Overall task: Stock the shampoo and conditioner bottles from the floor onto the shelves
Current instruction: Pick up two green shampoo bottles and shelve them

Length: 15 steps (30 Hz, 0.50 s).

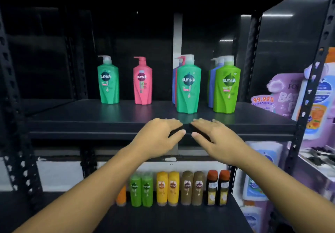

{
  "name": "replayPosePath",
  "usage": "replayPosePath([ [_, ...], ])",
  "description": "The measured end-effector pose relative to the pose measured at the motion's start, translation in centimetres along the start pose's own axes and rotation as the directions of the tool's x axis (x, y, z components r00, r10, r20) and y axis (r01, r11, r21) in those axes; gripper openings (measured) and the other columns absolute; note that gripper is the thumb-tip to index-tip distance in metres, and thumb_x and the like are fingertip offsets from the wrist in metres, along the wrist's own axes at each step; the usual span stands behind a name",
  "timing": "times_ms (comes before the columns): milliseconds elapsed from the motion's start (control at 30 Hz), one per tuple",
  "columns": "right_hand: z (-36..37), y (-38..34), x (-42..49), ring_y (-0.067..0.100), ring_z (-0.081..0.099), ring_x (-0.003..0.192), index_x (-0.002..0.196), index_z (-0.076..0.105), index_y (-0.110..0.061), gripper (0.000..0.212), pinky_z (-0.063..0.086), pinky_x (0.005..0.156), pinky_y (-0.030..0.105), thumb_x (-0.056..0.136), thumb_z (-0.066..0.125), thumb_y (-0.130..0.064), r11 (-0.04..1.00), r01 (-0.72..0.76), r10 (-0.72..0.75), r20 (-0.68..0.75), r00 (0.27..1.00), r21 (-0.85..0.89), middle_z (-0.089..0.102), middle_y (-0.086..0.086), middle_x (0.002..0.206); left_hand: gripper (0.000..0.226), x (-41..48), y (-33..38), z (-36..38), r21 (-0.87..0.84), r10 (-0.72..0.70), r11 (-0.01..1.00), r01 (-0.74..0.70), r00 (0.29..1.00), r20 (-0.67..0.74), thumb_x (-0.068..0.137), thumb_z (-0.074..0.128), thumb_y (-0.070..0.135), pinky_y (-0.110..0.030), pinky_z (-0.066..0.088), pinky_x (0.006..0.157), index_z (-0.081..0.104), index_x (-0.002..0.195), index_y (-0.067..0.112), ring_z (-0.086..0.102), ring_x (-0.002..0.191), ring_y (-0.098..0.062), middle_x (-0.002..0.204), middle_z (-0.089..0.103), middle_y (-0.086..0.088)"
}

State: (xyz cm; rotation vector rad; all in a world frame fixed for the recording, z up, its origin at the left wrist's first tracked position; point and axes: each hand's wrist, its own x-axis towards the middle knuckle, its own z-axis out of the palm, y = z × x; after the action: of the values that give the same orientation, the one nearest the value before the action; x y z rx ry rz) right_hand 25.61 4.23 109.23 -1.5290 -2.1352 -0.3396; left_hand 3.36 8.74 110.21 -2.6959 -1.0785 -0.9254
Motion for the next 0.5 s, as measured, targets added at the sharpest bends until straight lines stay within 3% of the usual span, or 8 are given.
replayPosePath([
  [100,1.2,-2.0,-4.3,0.004,0.028,0.149,0.153,0.043,-0.024,0.057,0.019,0.124,0.032,0.103,0.038,-0.052,0.997,0.014,-0.012,-0.027,1.000,0.078,0.042,-0.012,0.156,0.043,-4.8,1.2,1.9,-0.166,0.017,0.986,-0.032,0.996,-0.092,0.101,0.060,0.038,-0.030,0.038,0.118,0.066,0.138,0.017,0.050,0.139,-0.009,0.142,0.063,0.002],
  [200,3.9,-4.0,-9.7,0.015,0.048,0.134,0.142,0.053,-0.022,0.045,0.036,0.113,0.032,0.103,0.045,-0.045,0.990,0.017,-0.024,0.047,0.999,0.140,0.059,-0.004,0.141,0.051,-10.4,1.2,5.8,-0.257,-0.046,0.966,0.040,0.999,-0.019,0.098,0.055,0.048,-0.031,0.039,0.118,0.065,0.139,0.020,0.050,0.139,-0.006,0.144,0.061,0.004],
  [267,6.8,-5.0,-13.6,0.014,0.048,0.133,0.142,0.052,-0.025,0.043,0.034,0.113,0.029,0.104,0.047,-0.043,0.987,-0.019,-0.006,0.154,0.988,0.161,0.059,-0.004,0.141,0.052,-14.7,1.4,9.0,-0.288,-0.093,0.951,0.116,0.991,0.094,0.100,0.052,0.052,-0.030,0.039,0.118,0.062,0.142,0.024,0.048,0.139,-0.003,0.148,0.058,0.008],
  [367,12.3,-5.9,-20.2,0.006,0.031,0.147,0.155,0.037,-0.028,0.057,0.021,0.122,0.028,0.104,0.038,-0.053,0.968,-0.177,0.099,0.373,0.922,0.180,0.042,-0.011,0.156,0.052,-21.4,1.9,14.2,-0.303,-0.175,0.912,0.276,0.931,0.320,0.102,0.052,0.052,-0.026,0.029,0.122,0.052,0.150,0.031,0.037,0.146,-0.002,0.156,0.046,0.014],
  [433,15.8,-6.8,-24.5,0.008,0.035,0.146,0.155,0.037,-0.030,0.058,0.028,0.120,0.034,0.103,0.037,-0.056,0.941,-0.268,0.144,0.470,0.871,0.208,0.044,-0.010,0.156,0.054,-25.8,2.4,17.7,-0.285,-0.189,0.893,0.349,0.864,0.467,0.103,0.052,0.050,-0.024,0.028,0.122,0.048,0.153,0.029,0.037,0.146,-0.005,0.157,0.044,0.013],
  [500,18.4,-7.9,-28.7,0.010,0.042,0.141,0.152,0.043,-0.028,0.056,0.033,0.115,0.030,0.102,0.044,-0.054,0.901,-0.381,0.202,0.575,0.793,0.208,0.049,-0.008,0.153,0.056,-30.2,2.9,20.9,-0.270,-0.205,0.861,0.432,0.778,0.594,0.103,0.054,0.049,-0.024,0.032,0.119,0.048,0.153,0.026,0.042,0.144,-0.009,0.156,0.046,0.010],
])
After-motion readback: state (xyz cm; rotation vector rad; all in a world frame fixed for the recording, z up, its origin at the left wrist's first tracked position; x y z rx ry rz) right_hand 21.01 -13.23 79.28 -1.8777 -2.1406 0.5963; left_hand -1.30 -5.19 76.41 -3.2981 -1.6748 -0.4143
